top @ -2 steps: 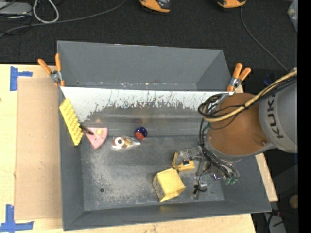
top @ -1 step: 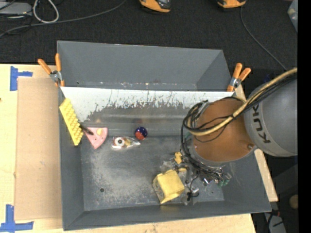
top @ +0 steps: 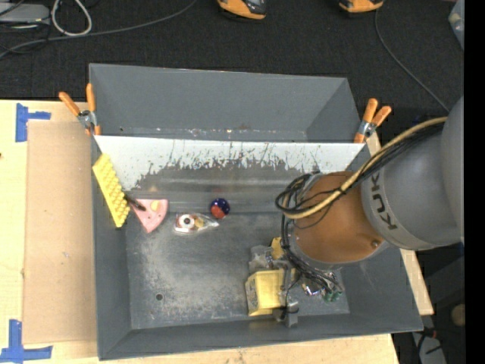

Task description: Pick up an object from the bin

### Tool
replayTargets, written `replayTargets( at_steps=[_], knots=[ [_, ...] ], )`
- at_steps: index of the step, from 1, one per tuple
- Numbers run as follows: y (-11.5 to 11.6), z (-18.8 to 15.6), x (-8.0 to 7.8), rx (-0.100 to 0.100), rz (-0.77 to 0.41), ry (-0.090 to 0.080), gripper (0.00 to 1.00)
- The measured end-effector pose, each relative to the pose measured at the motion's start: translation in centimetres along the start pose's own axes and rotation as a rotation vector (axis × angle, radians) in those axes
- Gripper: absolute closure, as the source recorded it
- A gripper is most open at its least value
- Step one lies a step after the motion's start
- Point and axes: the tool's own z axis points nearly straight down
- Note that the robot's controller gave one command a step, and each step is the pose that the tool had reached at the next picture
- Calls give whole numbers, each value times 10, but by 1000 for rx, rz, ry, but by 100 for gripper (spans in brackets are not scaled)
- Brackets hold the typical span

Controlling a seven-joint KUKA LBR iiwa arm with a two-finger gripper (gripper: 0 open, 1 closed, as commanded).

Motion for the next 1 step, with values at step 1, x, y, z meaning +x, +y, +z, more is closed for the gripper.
replayTargets(
  at_steps=[1],
  knots=[
    [1,-2,-5,-2,-345,1,100]
  ],
)
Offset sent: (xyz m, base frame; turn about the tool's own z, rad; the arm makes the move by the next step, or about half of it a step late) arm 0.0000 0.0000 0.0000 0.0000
